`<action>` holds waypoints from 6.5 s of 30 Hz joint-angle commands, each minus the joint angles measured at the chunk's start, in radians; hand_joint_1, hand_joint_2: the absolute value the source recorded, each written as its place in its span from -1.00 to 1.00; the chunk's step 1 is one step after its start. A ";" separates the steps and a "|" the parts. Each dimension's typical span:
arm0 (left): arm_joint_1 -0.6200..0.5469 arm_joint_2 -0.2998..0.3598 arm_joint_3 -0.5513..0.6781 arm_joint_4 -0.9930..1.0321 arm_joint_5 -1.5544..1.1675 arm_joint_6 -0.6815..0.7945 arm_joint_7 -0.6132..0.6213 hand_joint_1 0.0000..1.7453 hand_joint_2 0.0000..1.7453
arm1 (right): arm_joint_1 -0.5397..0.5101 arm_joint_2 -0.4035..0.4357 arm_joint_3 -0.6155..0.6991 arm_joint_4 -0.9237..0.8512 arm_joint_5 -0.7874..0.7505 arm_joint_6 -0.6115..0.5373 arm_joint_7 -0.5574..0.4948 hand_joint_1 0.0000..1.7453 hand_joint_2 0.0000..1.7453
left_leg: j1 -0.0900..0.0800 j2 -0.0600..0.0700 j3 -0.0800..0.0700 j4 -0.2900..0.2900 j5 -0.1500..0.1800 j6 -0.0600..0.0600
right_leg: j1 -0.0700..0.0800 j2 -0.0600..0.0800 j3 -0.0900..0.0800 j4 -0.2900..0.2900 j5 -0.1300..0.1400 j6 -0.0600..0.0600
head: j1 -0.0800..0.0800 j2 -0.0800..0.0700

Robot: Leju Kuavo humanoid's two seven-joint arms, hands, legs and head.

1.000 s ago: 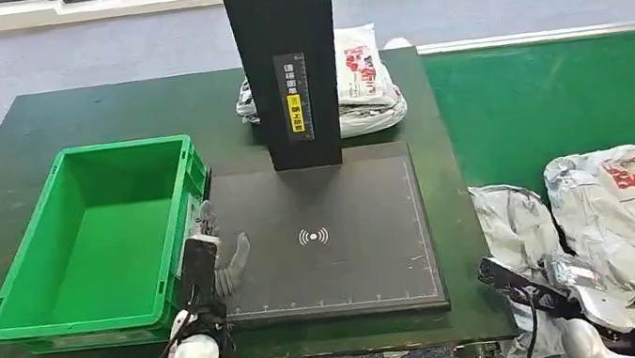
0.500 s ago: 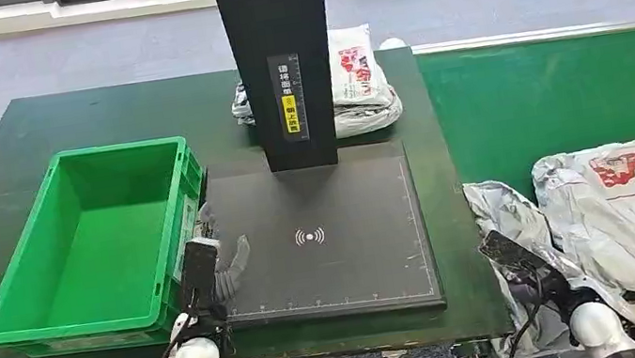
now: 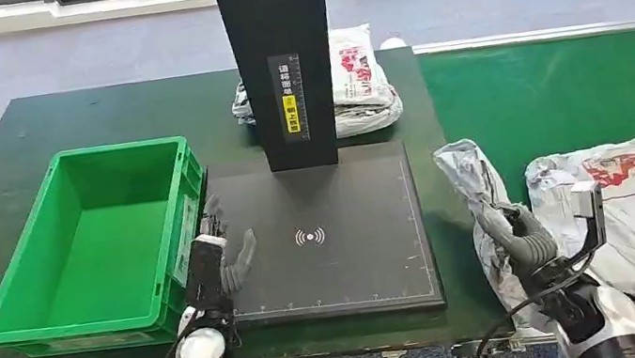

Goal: Moved the parcel from conveyor to table for the left to box.

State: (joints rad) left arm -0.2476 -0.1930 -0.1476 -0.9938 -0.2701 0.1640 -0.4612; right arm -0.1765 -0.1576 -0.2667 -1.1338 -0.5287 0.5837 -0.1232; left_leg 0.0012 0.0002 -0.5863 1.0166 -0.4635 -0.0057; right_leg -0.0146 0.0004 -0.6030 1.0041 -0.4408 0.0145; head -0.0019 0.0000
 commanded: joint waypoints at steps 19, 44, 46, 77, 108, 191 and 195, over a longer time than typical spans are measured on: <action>-0.078 -0.004 -0.001 0.138 0.019 -0.011 -0.027 -1.00 1.00 | -0.312 0.084 0.189 0.071 -0.144 -0.021 0.034 1.00 1.00 | 0.000 0.006 0.001 -0.001 0.000 -0.001 | 0.000 0.006 -0.001 0.000 0.002 -0.001 | 0.000 0.000; -0.177 -0.006 -0.128 0.258 0.134 0.022 -0.067 -1.00 1.00 | -0.938 0.213 0.851 0.342 -0.341 -0.256 0.164 1.00 1.00 | 0.000 0.003 -0.003 0.001 0.006 -0.003 | -0.001 0.004 -0.005 0.003 0.005 -0.003 | 0.000 0.000; -0.170 0.001 -0.123 0.258 0.157 0.040 -0.071 -1.00 1.00 | -0.928 0.206 0.908 0.403 -0.344 -0.243 0.149 0.90 1.00 | 0.000 0.003 -0.001 -0.001 0.006 -0.003 | 0.000 0.004 -0.004 0.002 0.006 -0.003 | 0.000 0.000; -0.131 0.031 -0.117 0.154 0.154 0.043 0.003 -1.00 1.00 | -0.532 0.025 0.964 0.296 0.078 -0.317 0.002 -1.00 1.00 | 0.002 -0.005 -0.001 -0.001 0.006 -0.003 | 0.002 -0.003 0.000 -0.001 0.004 -0.003 | 0.000 0.000; -0.103 0.034 -0.102 0.093 0.117 0.059 0.060 -1.00 1.00 | -0.272 -0.032 0.967 0.189 0.585 -0.327 0.115 -1.00 1.00 | 0.002 -0.004 0.006 -0.001 0.005 -0.003 | 0.002 -0.004 0.006 -0.002 0.003 -0.003 | 0.000 0.000; -0.102 0.040 -0.230 0.058 0.007 0.180 0.009 -1.00 1.00 | -0.299 -0.002 0.403 -0.042 0.717 -0.811 -0.036 -1.00 -1.00 | 0.000 -0.006 -0.002 0.000 0.005 0.000 | 0.000 -0.005 0.000 -0.002 0.004 0.000 | 0.000 0.000; -0.102 0.026 -0.220 0.074 0.005 0.188 0.010 -1.00 1.00 | -0.196 0.017 0.287 -0.123 0.793 -0.987 -0.033 -1.00 -1.00 | 0.000 -0.009 -0.001 -0.002 0.006 0.000 | 0.000 -0.009 0.001 -0.003 0.004 -0.001 | 0.000 0.000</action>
State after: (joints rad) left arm -0.3339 -0.1812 -0.3494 -0.9598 -0.2632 0.3399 -0.4582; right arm -0.4802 -0.1709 0.2140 -1.1536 0.1619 -0.1807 -0.1629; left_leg 0.0010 -0.0063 -0.5887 1.0170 -0.4583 -0.0056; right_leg -0.0146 -0.0057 -0.6038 1.0025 -0.4368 0.0149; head -0.0019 0.0000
